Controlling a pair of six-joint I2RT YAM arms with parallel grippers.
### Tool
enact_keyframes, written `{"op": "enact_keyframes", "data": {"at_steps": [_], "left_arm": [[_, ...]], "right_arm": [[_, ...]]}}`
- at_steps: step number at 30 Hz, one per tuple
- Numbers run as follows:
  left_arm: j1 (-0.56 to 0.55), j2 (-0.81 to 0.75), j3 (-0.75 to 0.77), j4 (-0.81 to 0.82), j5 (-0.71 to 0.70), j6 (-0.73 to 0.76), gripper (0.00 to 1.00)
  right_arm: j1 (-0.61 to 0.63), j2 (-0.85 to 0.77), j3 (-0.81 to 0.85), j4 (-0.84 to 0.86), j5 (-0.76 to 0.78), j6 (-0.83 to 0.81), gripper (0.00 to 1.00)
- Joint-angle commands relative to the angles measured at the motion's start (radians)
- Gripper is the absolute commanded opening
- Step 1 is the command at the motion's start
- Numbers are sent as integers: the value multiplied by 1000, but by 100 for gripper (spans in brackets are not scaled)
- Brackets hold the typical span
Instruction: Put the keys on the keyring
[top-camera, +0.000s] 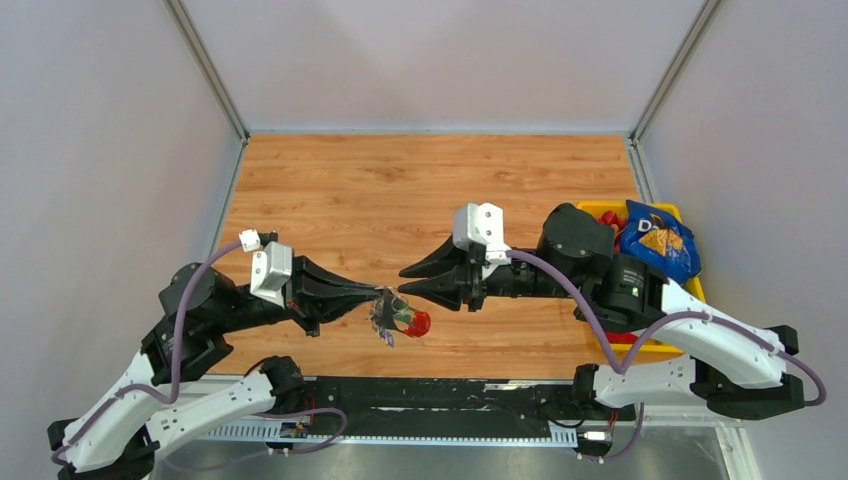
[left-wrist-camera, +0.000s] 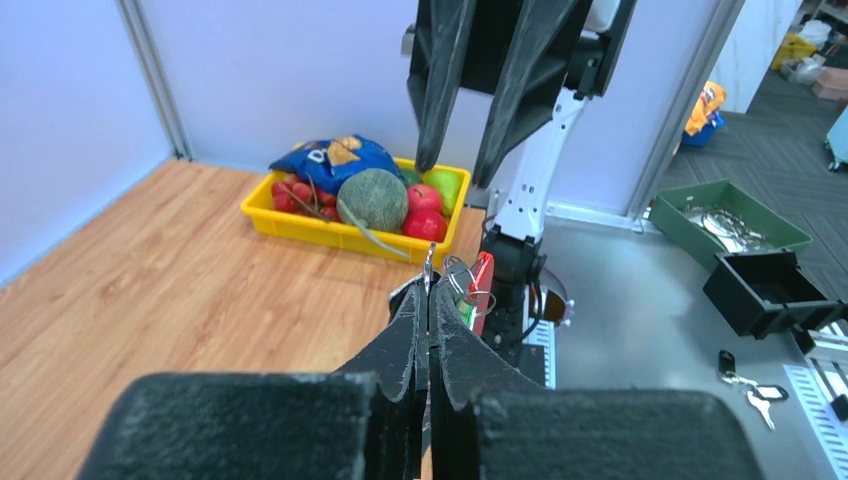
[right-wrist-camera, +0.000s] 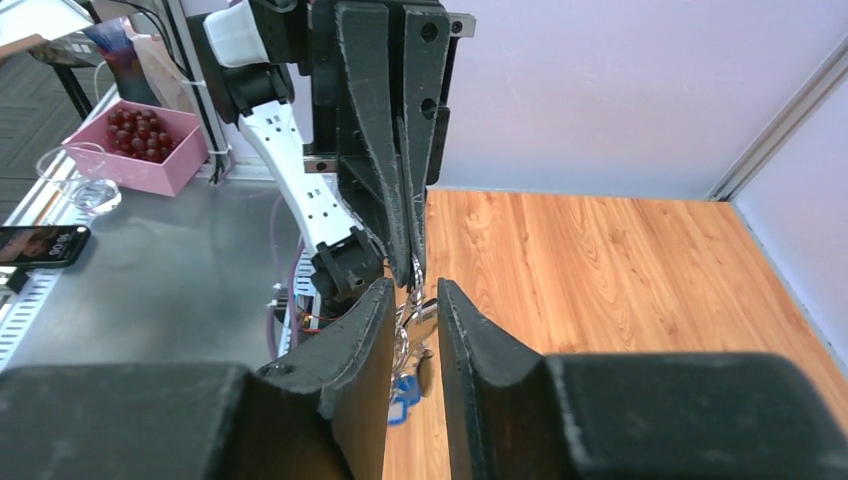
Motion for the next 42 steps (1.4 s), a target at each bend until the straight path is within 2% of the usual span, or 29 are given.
{"op": "enact_keyframes", "data": {"at_steps": [1, 10, 23, 34, 36, 39, 42], "left_arm": [[-1, -23, -11, 173, -8, -31, 0], [-1, -52, -27, 216, -2, -40, 0], [-1, -53, -29, 218, -1, -35, 0], [-2, -56, -29, 214, 1, -36, 0], [-2, -55, -29, 215, 6, -36, 0], [-1, -58, -28, 214, 8, -35, 0], [-2, -67, -29, 218, 9, -36, 0]], "right_arm": [[10, 20, -5, 70, 23, -64, 26], [20, 40, -1, 86, 10, -110, 22], [45, 48, 22, 99, -34, -99, 22], [58, 62, 41, 104, -13, -107, 22], [61, 68, 45, 103, -8, -110, 18], [64, 72, 46, 102, 2, -115, 0], [69, 71, 40, 103, 12, -121, 0]]}}
